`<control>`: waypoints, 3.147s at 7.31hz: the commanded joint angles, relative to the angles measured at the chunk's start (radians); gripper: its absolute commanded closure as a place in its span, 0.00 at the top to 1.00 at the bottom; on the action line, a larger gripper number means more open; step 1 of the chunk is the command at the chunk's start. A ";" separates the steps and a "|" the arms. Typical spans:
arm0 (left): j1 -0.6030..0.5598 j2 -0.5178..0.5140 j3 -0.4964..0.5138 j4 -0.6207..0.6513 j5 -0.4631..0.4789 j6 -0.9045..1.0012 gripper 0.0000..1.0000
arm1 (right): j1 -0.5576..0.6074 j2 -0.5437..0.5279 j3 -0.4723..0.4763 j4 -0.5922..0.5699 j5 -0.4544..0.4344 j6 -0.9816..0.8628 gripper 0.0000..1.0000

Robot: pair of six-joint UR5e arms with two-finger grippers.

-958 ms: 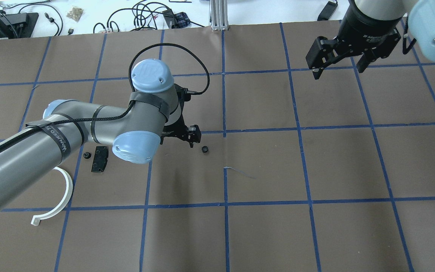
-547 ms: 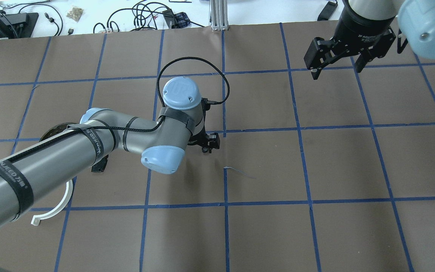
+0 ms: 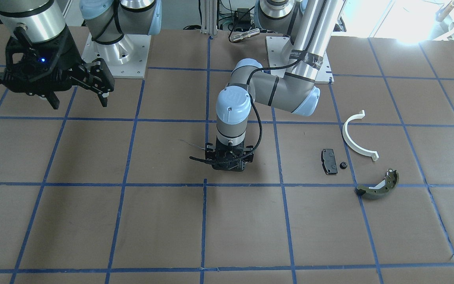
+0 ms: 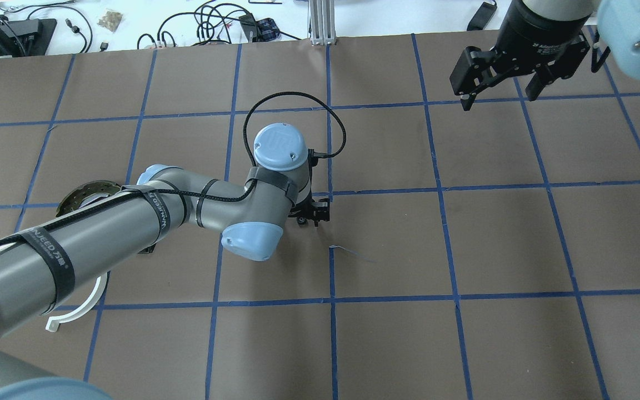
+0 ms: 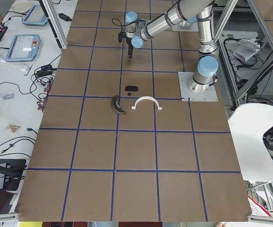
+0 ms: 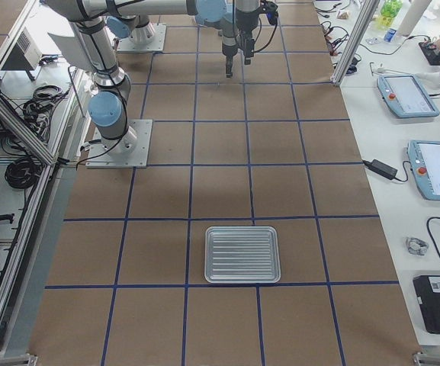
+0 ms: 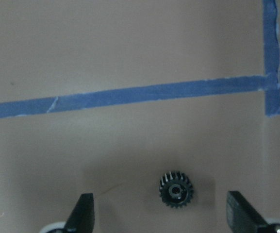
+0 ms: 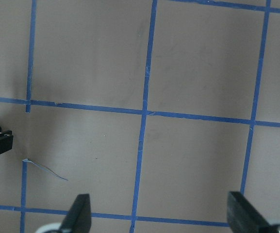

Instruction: Place bearing gear from tray to pile

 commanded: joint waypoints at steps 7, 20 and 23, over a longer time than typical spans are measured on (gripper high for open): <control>0.066 0.059 0.034 -0.051 -0.057 0.046 0.13 | -0.002 -0.024 0.014 0.035 -0.009 0.002 1.00; 0.736 0.208 -0.200 -0.216 0.078 0.920 0.09 | -0.002 -0.026 0.014 0.027 -0.018 0.001 1.00; 0.738 0.208 -0.194 -0.202 0.090 0.940 0.52 | -0.002 -0.026 0.014 0.023 -0.016 0.001 1.00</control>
